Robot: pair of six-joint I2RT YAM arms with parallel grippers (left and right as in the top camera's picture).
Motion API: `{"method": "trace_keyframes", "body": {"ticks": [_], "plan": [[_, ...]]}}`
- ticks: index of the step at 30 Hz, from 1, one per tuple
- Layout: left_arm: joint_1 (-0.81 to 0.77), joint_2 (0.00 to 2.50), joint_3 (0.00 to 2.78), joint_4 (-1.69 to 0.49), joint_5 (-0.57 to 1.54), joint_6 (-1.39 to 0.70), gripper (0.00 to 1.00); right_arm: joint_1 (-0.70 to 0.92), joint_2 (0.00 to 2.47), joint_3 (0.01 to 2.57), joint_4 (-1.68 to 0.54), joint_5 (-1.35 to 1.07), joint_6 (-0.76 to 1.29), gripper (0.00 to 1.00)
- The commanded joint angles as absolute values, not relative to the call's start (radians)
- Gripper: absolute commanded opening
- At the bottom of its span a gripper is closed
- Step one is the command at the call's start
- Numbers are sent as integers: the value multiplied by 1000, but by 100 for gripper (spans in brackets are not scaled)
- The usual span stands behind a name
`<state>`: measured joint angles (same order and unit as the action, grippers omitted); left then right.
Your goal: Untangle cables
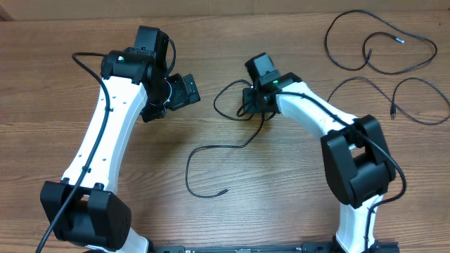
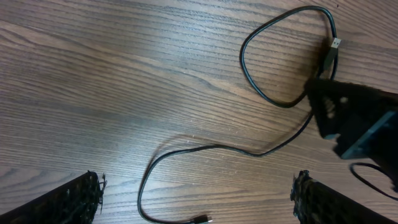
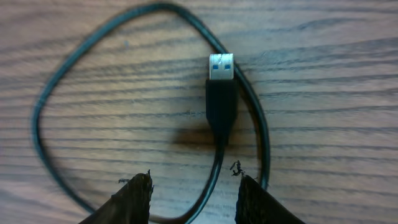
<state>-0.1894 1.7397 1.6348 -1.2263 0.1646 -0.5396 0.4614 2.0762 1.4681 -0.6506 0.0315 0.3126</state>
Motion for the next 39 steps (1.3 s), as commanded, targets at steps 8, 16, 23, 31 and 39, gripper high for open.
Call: {"method": "trace_keyframes", "body": {"ticks": [8, 16, 23, 31, 39], "plan": [[-191, 1747, 1635, -1225, 170, -524, 100, 477, 2102, 1479, -625, 89, 279, 28], [-191, 1747, 1635, -1226, 170, -524, 100, 478, 2128, 1478, -624, 89, 279, 29], [-191, 1747, 1635, -1226, 170, -524, 100, 478, 2155, 1478, -624, 89, 281, 14], [-191, 1747, 1635, -1226, 170, -524, 100, 475, 2142, 1496, -640, 88, 345, 4], [-191, 1747, 1635, -1225, 170, -524, 100, 474, 2026, 1564, -733, 34, 352, 4]]}}
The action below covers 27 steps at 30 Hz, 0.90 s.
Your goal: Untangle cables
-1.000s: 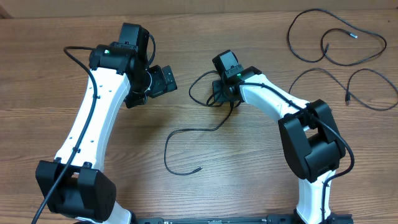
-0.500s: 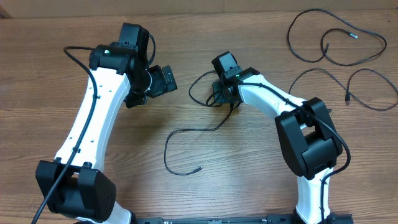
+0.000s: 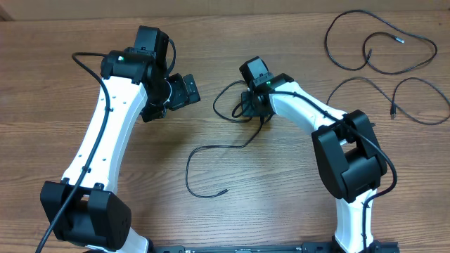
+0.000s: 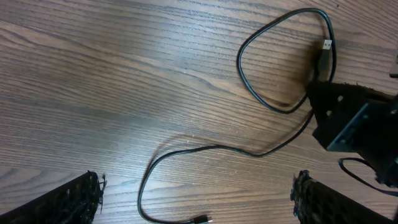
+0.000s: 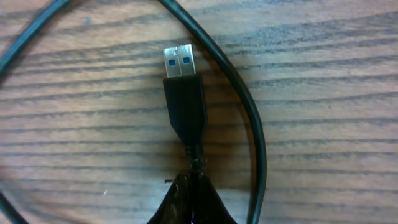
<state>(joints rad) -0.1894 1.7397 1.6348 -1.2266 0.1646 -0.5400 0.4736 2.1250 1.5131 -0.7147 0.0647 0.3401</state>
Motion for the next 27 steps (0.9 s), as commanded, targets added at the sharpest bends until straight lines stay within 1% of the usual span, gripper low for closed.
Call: {"method": "trace_keyframes", "body": {"ticks": [1, 7, 10, 14, 17, 18, 19, 20, 21, 22, 23, 24, 27], "plan": [[-191, 1747, 1635, -1225, 170, -524, 100, 474, 2005, 1567, -744, 31, 352, 4], [-191, 1747, 1635, -1225, 170, -524, 100, 474, 1855, 1567, -860, 29, 352, 4], [-191, 1747, 1635, -1222, 170, -524, 100, 474, 1803, 1567, -948, -30, 352, 4], [-191, 1747, 1635, -1222, 170, -524, 100, 474, 1784, 1567, -1053, -165, 351, 4], [-191, 1747, 1635, -1222, 177, -524, 100, 474, 1784, 1559, -1102, -143, 350, 4], [-191, 1747, 1635, -1222, 177, -524, 100, 474, 1784, 1558, -1102, -119, 351, 8], [-191, 1747, 1635, -1222, 177, -524, 100, 474, 1784, 1558, -1099, -104, 352, 21], [-191, 1747, 1635, -1223, 177, -524, 100, 474, 1784, 1558, -1090, -93, 352, 42], [-191, 1747, 1635, -1224, 177, -524, 100, 474, 1784, 1558, -1080, -90, 351, 51], [-191, 1747, 1635, -1226, 177, -524, 100, 474, 1784, 1558, -1065, -91, 352, 55], [-191, 1747, 1635, -1227, 177, -524, 100, 474, 1784, 1558, -1051, -91, 352, 57], [-191, 1747, 1635, -1230, 177, -524, 100, 474, 1785, 1558, -1034, -91, 352, 61], [-191, 1747, 1635, -1230, 177, -524, 100, 474, 1793, 1557, -985, -69, 390, 60]]}}
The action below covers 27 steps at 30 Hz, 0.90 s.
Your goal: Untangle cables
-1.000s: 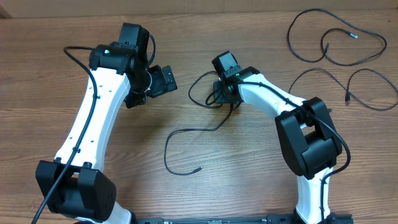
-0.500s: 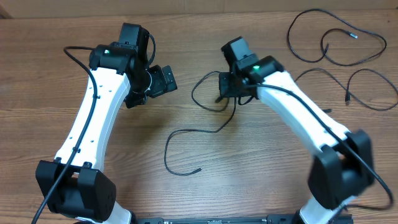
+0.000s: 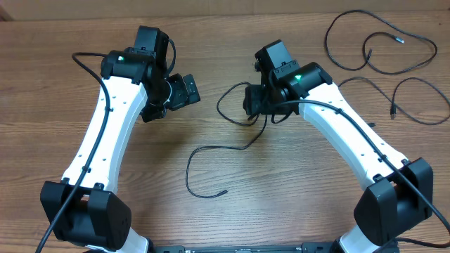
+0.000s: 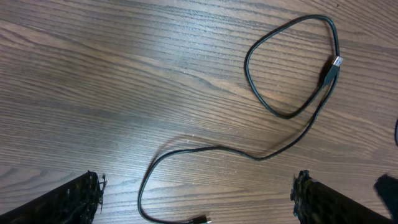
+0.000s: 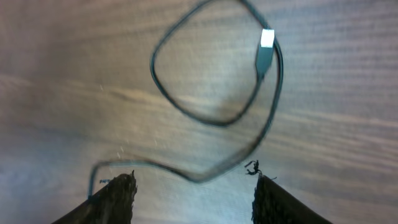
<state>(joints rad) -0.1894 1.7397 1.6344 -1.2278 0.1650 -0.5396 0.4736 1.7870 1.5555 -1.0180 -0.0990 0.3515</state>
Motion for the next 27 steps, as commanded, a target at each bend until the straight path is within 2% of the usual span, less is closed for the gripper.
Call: {"method": "trace_keyframes", "body": {"ticks": [1, 8, 23, 27], "plan": [[-191, 1747, 1635, -1230, 177, -524, 100, 474, 1799, 1555, -969, -51, 415, 57], [-191, 1747, 1635, -1230, 177, -524, 100, 478, 1846, 1489, -865, 78, 513, 41], [-191, 1747, 1635, -1229, 176, -524, 100, 478, 2092, 1445, -725, 138, 550, 42], [-191, 1747, 1635, -1223, 177, -524, 99, 478, 2104, 1445, -720, 138, 550, 36]]}}
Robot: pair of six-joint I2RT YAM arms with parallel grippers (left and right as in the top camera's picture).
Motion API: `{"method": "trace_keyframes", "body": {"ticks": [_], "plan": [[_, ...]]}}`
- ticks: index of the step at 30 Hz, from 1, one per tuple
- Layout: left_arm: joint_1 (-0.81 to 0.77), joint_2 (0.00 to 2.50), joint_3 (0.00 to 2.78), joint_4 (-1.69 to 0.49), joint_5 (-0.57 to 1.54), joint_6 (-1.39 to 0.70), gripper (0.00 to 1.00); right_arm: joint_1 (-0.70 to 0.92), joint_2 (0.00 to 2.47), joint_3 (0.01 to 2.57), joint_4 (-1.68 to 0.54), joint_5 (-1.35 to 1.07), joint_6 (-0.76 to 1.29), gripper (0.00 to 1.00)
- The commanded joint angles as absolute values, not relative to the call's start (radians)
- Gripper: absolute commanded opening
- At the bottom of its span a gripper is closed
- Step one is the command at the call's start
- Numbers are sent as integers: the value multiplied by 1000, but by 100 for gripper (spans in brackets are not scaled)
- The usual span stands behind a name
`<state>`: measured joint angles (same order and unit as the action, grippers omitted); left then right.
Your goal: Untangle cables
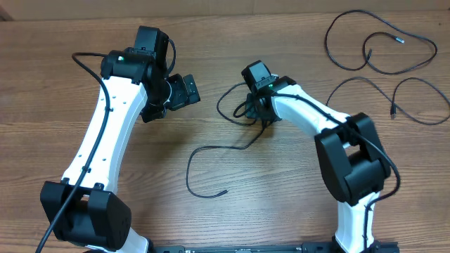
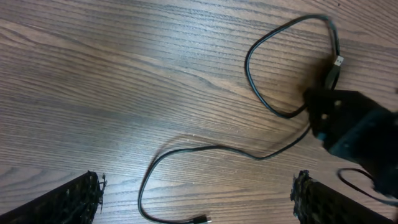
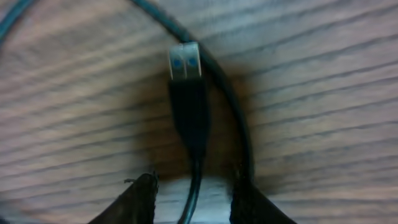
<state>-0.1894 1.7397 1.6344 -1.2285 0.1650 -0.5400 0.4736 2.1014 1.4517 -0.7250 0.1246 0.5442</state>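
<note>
A long black cable point(image 1: 204, 149) lies on the wooden table. Its upper part forms a loop point(image 2: 249, 68) that ends in a USB plug point(image 3: 186, 93); its small lower connector point(image 2: 200, 219) lies near the front. My right gripper point(image 3: 194, 200) is low over the table and open, with a finger on each side of the cable just behind the plug. In the overhead view the right gripper point(image 1: 254, 107) covers the right side of the loop. My left gripper point(image 2: 196, 202) hangs open, high above the cable's lower bend, holding nothing.
Two other thin black cables lie apart at the back right, one point(image 1: 328, 42) looped near the far edge and one point(image 1: 358, 79) below it. The left arm point(image 1: 105, 133) stretches along the table's left side.
My right gripper was high above the loop with its fingers wide. It is now down at the table, fingers closer together and astride the cable behind the USB plug. The left gripper has not moved.
My right gripper first stood open over the cable behind the USB plug, then was shut on it there. After that it was raised and open, with the plug lying on the table and the loop slightly shifted. Now it is low and open at the plug again.
</note>
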Motion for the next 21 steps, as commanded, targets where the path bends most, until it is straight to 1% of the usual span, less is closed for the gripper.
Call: {"method": "trace_keyframes", "body": {"ticks": [1, 4, 10, 13, 17, 19, 20, 21], "plan": [[-191, 1747, 1635, -1222, 177, -524, 100, 478, 2104, 1446, -715, 138, 550, 36], [-191, 1747, 1635, -1219, 177, -524, 100, 478, 2104, 1445, -700, 134, 550, 33], [-191, 1747, 1635, -1219, 176, -524, 100, 478, 2104, 1445, -688, 134, 550, 31], [-191, 1747, 1635, -1219, 176, -524, 100, 478, 2104, 1444, -689, 132, 550, 26], [-191, 1747, 1635, -1220, 177, -524, 100, 478, 2104, 1414, -683, 131, 551, 22], [-191, 1747, 1635, -1220, 177, -524, 100, 478, 2104, 1397, -678, 131, 551, 18], [-191, 1747, 1635, -1219, 177, -524, 100, 478, 2104, 1390, -677, 131, 551, 14], [-191, 1747, 1635, -1218, 177, -524, 100, 478, 2104, 1382, -672, 131, 550, 4]]}}
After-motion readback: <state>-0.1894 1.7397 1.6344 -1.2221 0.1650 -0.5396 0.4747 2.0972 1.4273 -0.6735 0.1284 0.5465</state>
